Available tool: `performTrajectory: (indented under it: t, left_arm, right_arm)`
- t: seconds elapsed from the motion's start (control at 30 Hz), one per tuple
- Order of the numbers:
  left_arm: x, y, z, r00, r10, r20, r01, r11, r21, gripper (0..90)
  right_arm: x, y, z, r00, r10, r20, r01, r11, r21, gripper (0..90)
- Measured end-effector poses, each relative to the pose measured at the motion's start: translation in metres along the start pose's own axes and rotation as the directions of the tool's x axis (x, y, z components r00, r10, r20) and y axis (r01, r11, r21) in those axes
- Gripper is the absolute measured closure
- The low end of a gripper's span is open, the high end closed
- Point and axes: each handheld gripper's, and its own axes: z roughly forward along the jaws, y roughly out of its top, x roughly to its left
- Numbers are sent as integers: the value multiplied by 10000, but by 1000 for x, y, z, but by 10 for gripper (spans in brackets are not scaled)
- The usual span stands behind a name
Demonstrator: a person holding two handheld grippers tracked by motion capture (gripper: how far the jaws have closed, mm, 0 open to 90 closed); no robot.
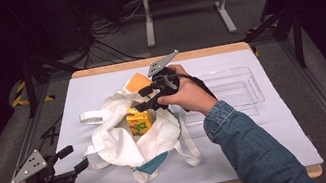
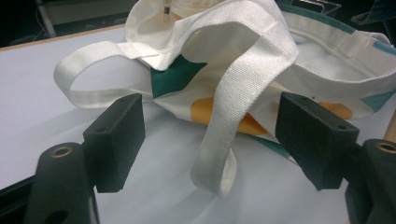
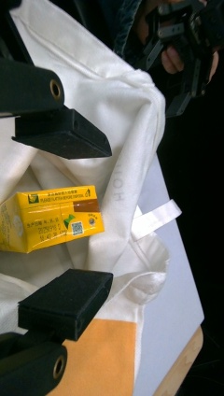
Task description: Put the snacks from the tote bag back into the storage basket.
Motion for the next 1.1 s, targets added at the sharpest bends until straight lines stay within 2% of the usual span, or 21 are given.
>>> performTrajectory:
  t: [0.27, 0.4, 0.53, 0.57, 0.83, 0.97, 1.1]
  left_arm:
    - [0, -1, 0, 10000, -15, -75, 16, 10000, 28, 252]
    - [0, -1, 1, 10000, -34, -58, 34, 10000, 33, 252]
    - [1, -1, 0, 10000, -21, -82, 21, 10000, -14, 252]
    - [1, -1, 0, 9999, -34, -95, 34, 10000, -23, 252]
    - [1, -2, 1, 9999, -75, -95, 74, 9999, -105, 252]
    - [1, -2, 1, 9999, -108, -107, 107, 9999, -100, 252]
    - [1, -1, 1, 9999, -102, -136, 101, 9999, -124, 252]
  right_arm:
    - [0, -6, 22, 9996, -264, 112, 253, 9963, 821, 323]
    - [1, -8, 30, 9981, -462, 409, 417, 9934, 1064, 313]
    - [2, -10, 37, 9982, -505, 331, 460, 9910, 1257, 312]
    - [4, -12, 42, 9975, -607, 360, 551, 9885, 1410, 312]
    - [3, -18, 50, 9943, -898, 574, 783, 9807, 1791, 316]
    - [4, -21, 53, 9927, -1048, 601, 908, 9754, 2011, 352]
    - [5, -22, 54, 9900, -1242, 665, 1067, 9694, 2213, 474]
